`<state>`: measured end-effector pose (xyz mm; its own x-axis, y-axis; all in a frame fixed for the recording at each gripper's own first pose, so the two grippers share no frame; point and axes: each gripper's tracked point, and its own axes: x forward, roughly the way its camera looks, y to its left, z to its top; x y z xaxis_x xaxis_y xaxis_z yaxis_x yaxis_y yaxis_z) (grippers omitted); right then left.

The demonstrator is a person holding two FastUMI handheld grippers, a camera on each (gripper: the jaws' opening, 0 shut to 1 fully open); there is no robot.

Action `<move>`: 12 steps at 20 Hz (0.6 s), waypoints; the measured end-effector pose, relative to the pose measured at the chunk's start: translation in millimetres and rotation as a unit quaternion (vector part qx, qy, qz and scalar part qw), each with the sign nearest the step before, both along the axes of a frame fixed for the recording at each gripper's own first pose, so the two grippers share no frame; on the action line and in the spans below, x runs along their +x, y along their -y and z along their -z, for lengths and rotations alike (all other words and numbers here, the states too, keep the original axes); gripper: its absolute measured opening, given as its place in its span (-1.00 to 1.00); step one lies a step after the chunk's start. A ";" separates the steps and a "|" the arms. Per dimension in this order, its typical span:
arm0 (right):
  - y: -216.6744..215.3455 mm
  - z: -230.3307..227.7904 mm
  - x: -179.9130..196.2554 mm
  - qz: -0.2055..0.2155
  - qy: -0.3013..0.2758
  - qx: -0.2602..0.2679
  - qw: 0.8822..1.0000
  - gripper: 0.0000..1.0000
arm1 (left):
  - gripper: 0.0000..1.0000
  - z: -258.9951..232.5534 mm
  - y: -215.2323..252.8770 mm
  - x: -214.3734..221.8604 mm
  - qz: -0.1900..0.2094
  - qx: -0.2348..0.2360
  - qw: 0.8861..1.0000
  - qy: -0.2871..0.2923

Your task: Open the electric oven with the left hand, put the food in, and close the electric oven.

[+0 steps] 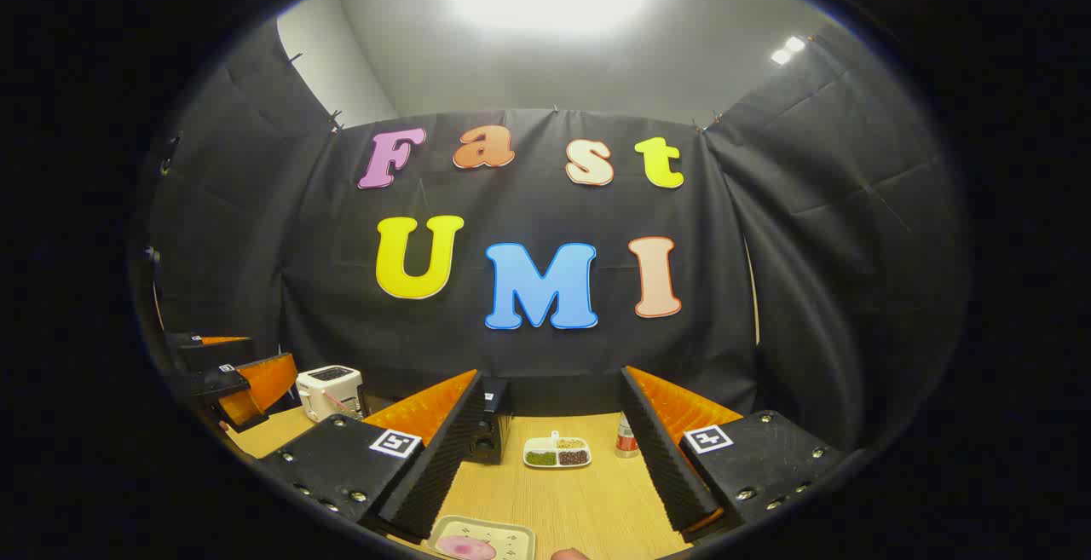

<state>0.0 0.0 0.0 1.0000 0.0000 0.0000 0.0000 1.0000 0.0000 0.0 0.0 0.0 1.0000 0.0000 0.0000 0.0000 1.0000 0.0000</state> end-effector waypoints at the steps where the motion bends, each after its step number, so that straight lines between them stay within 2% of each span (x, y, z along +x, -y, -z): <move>1: 1.0 1.0 -1.1 0.000 -0.002 0.000 1.000 0.93 | 1.00 2.4 -1.1 -0.8 -0.002 -0.005 1.000 -0.004; 9: -0.2 -8.5 -3.3 -0.006 0.009 0.000 1.000 0.93 | 1.00 -4.8 -2.7 -6.7 -0.005 -0.004 1.000 0.000; 12: 1.1 -8.4 -3.7 -0.011 0.008 0.004 1.000 0.93 | 0.82 -8.3 2.3 -8.6 -0.005 0.001 1.000 0.003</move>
